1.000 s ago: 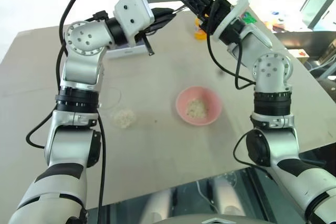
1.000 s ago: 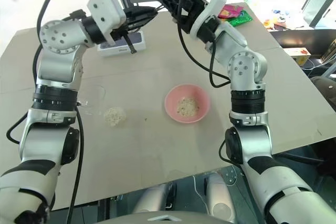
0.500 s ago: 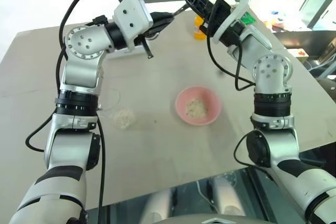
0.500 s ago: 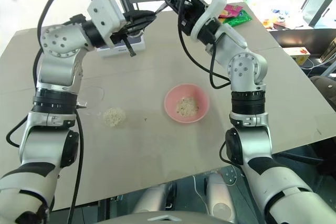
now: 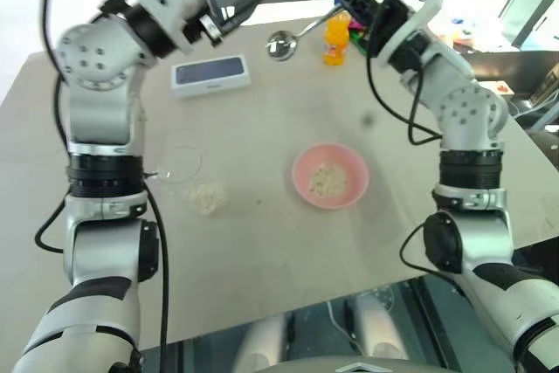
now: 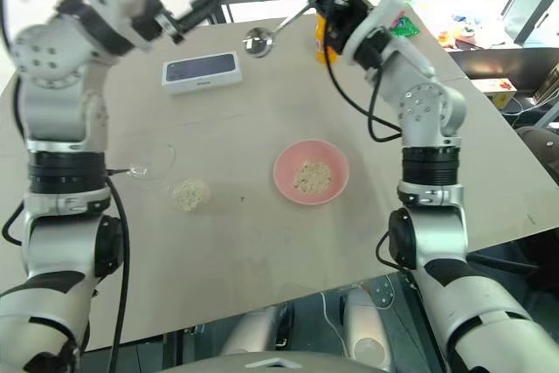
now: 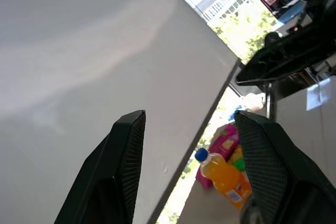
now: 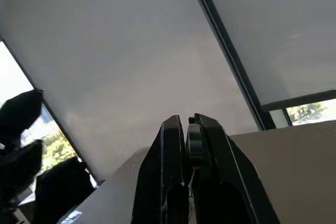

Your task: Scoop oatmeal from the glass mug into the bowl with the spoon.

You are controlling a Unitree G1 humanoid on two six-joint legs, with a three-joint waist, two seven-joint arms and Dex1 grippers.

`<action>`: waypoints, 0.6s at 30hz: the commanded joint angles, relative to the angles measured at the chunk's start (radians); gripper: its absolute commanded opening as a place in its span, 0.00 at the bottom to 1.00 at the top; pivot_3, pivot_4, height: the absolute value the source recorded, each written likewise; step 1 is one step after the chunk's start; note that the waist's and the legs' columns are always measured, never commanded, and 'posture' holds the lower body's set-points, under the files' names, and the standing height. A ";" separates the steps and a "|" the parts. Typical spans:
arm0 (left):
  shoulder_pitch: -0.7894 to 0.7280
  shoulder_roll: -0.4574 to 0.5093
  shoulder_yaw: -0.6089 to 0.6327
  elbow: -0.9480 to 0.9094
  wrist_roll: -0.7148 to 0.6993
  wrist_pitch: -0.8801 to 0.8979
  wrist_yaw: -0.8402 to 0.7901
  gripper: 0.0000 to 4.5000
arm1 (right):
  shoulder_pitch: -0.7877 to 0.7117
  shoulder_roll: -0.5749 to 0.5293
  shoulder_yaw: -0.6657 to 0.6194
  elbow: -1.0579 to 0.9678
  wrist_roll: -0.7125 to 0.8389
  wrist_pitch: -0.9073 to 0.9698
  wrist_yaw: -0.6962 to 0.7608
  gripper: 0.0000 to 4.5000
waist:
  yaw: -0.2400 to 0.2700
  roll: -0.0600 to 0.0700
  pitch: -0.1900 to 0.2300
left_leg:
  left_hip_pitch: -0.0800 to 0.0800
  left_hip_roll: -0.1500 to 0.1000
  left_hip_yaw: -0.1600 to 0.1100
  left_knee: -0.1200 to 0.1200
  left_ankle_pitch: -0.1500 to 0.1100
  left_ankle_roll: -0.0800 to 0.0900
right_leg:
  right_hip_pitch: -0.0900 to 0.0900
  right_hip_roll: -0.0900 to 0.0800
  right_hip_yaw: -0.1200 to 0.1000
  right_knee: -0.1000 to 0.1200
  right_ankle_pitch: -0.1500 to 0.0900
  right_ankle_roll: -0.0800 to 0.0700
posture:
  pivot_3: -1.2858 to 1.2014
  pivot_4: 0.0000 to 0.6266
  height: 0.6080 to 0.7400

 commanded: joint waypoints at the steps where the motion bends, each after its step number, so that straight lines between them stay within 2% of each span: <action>1: 0.105 0.044 0.060 -0.128 -0.057 0.108 0.009 0.64 | -0.021 -0.044 -0.061 -0.010 0.022 -0.049 0.053 0.00 | -0.002 0.001 0.000 | 0.000 0.000 0.001 0.000 0.000 0.000 | 0.000 0.000 0.001 0.000 0.000 0.000 | 0.52 0.24 1.00; 5: 0.355 0.081 0.220 -0.378 -0.250 0.402 0.063 0.64 | 0.064 -0.118 -0.107 -0.031 0.043 0.025 0.034 0.00 | -0.001 0.002 -0.001 | 0.001 0.000 0.001 -0.001 0.000 0.000 | -0.001 0.000 0.003 0.000 0.000 0.000 | 0.52 0.24 1.00; 10: 0.683 0.097 0.487 -0.589 -0.435 0.631 0.108 0.64 | 0.161 -0.101 -0.145 -0.137 0.140 0.162 -0.055 0.00 | -0.008 0.003 0.000 | 0.001 0.001 0.003 -0.001 0.000 0.000 | -0.003 0.001 0.006 0.002 0.000 0.000 | 0.52 0.24 1.00; 14: 0.919 0.009 0.686 -0.681 -0.531 0.665 0.150 0.64 | 0.218 -0.068 -0.134 -0.166 0.157 0.208 -0.102 0.00 | -0.001 0.003 0.000 | 0.002 0.002 0.004 -0.001 0.000 0.000 | -0.003 0.003 0.007 0.001 0.002 -0.003 | 0.52 0.24 1.00; 18: 1.208 -0.094 0.769 -0.727 -0.569 0.614 0.060 0.64 | 0.221 -0.063 -0.123 -0.141 0.139 0.205 -0.103 0.00 | 0.007 0.003 0.000 | 0.004 0.002 0.005 0.000 0.000 0.000 | 0.000 0.002 0.007 0.000 0.003 -0.004 | 0.52 0.24 1.00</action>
